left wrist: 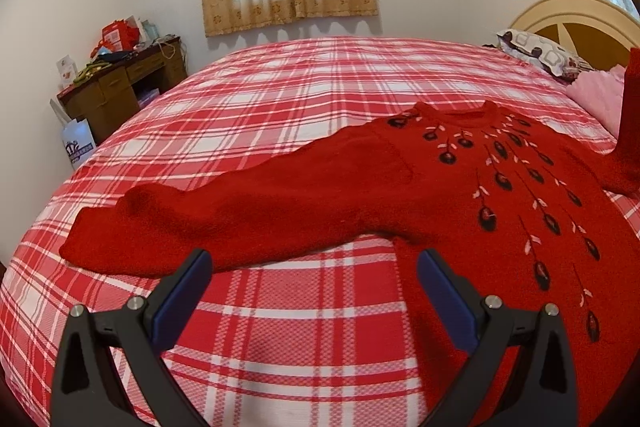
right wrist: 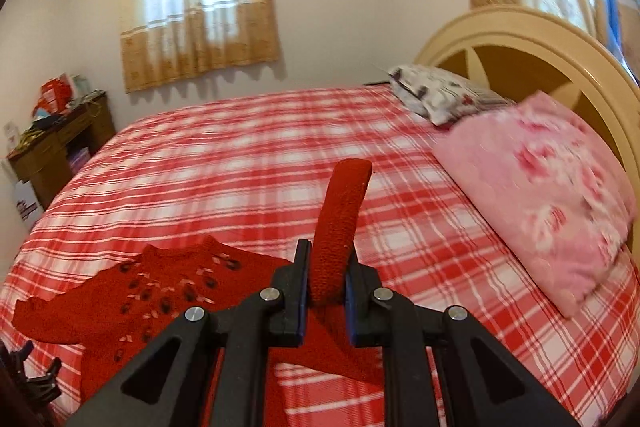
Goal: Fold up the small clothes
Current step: 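Lift the sleeve with the right tool and fold it across the body, release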
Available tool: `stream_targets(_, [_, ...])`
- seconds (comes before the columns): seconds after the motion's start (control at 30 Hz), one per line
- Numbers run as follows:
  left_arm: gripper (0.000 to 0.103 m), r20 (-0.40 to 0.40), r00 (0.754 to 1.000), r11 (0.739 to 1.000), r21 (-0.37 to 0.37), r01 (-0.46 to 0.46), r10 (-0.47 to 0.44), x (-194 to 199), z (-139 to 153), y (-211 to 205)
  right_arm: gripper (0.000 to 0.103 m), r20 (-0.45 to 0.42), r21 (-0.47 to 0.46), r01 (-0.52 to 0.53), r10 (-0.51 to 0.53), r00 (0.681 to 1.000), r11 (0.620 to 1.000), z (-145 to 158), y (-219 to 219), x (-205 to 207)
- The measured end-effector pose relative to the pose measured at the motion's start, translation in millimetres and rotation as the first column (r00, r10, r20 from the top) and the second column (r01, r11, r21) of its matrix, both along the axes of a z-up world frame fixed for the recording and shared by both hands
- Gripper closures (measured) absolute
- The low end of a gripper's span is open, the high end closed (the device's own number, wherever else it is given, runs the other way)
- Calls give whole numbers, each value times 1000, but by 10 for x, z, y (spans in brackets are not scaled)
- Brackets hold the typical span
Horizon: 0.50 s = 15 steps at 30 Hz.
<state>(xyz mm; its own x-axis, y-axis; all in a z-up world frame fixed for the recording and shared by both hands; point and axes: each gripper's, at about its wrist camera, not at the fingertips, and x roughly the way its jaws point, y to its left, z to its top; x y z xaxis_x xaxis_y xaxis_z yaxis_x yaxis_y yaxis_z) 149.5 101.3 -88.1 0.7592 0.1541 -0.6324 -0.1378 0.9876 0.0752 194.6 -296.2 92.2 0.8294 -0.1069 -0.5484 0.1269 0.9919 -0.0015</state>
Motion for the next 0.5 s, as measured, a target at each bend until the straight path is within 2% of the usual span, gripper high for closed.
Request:
stream_targets(0.27, [0, -1, 1000, 1000, -22, -14, 14, -29, -35, 111, 89, 24, -20, -113, 113, 993, 993, 149, 608, 156])
stream_targets(0.5, [0, -7, 1000, 999, -39, -30, 30, -40, -63, 237, 89, 19, -18, -213, 214, 977, 977, 143, 1155, 312])
